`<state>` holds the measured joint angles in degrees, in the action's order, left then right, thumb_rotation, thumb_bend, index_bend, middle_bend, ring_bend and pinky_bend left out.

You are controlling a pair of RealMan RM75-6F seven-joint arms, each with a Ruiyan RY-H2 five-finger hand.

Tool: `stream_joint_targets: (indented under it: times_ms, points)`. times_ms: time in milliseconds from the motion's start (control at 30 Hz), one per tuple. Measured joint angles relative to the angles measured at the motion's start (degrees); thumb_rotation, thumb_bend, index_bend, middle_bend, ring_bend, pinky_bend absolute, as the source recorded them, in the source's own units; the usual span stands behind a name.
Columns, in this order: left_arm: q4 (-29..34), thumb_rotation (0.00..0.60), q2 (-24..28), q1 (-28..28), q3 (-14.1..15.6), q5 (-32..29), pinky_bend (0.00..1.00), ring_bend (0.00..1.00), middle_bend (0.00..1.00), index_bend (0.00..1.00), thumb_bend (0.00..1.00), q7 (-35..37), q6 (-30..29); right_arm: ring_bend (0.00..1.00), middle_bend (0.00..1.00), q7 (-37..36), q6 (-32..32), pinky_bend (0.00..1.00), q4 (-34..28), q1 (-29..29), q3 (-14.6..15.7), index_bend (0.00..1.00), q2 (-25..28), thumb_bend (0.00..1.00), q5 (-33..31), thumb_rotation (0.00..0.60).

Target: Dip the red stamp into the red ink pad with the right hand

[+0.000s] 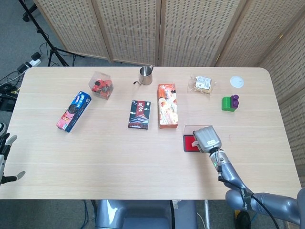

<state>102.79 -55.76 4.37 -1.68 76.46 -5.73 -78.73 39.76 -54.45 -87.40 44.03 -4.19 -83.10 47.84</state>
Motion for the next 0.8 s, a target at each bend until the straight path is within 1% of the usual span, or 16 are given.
stream_joint_targets:
  times_ms: [433, 800]
  points:
    - [0.09, 0.6, -0.15, 0.03, 0.1, -0.04, 0.0, 0.0, 0.0, 0.0, 0.0, -0.33, -0.02, 1.0, 0.98, -1.25, 0.64, 1.0, 1.62, -0.18, 1.04, 0.56, -0.73, 0.47, 1.19, 0.6]
    - [0.05, 0.6, 0.01, -0.01, 0.09, -0.03, 0.0, 0.0, 0.0, 0.0, 0.0, 0.14, -0.13, 1.0, 0.98, -0.35, 0.57, 1.0, 2.65, -0.06, 1.34, 0.56, -1.59, 0.47, 0.04, 0.6]
